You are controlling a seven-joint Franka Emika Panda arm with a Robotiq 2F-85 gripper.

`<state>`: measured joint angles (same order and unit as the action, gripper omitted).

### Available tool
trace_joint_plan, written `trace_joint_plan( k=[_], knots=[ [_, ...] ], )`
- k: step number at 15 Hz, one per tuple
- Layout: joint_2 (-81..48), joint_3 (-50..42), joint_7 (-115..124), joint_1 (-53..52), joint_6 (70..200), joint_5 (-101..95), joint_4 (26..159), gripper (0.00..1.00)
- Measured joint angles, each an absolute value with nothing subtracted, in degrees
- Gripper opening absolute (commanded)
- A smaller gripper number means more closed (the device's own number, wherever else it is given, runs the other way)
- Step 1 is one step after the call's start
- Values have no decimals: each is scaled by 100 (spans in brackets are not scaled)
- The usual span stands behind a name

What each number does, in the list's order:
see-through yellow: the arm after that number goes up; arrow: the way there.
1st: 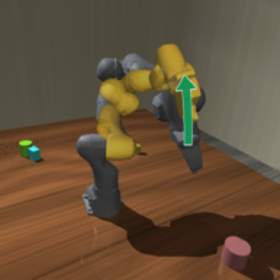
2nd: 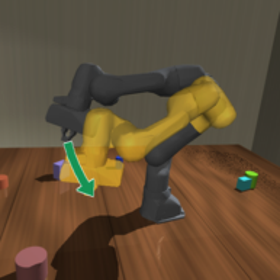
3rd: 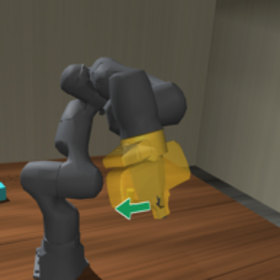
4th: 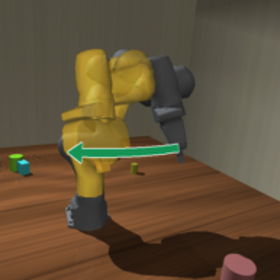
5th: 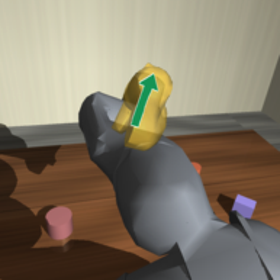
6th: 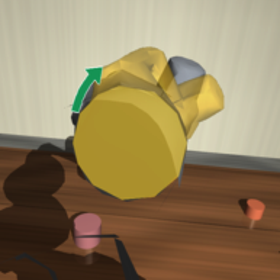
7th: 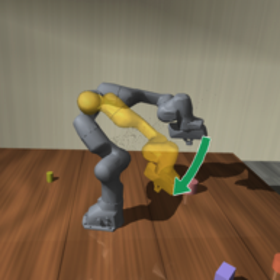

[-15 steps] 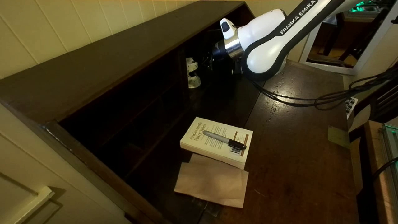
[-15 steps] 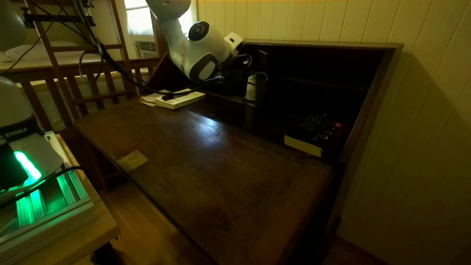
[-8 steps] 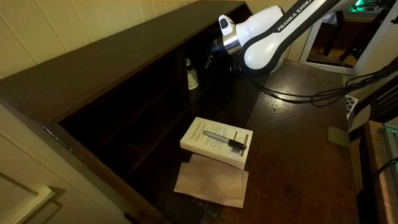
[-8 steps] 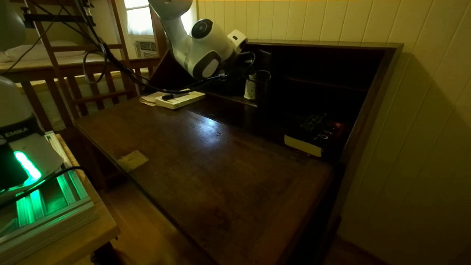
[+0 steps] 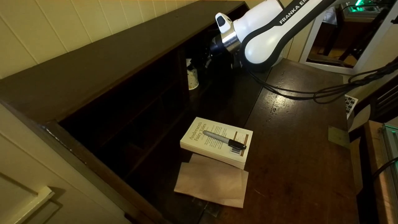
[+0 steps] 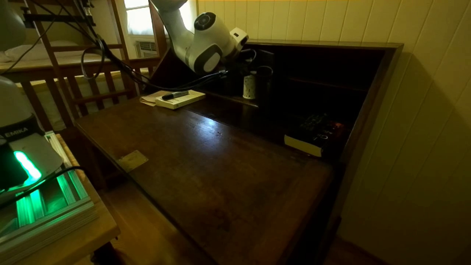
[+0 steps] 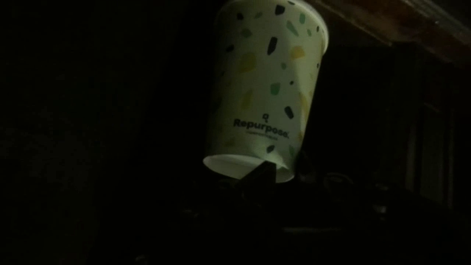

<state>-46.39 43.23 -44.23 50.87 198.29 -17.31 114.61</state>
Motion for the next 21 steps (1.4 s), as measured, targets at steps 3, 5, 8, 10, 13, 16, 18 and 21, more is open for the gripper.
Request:
trace_joint_plan(
  k=[3, 5, 8, 10, 13, 16, 18, 21],
  knots=[
    [-4442, 4255, -4423, 5079, 19544, -1729, 11533, 38],
    [-4366, 4210, -4423, 5062, 19429, -1729, 11538, 45],
    [-4279, 4097, -4423, 4993, 19316, -1729, 11538, 13],
    [-4251, 4042, -4424, 4950, 19292, -1729, 11538, 6],
    [-4202, 3981, -4423, 4909, 19233, -1726, 11540, 0],
    [-4089, 3951, -4387, 4867, 19080, -1707, 11595, 1],
    [-3942, 3911, -4339, 4822, 18995, -1691, 11694, 1],
    [-3611, 3839, -4192, 4757, 18795, -1673, 11871, 1]
  ],
)
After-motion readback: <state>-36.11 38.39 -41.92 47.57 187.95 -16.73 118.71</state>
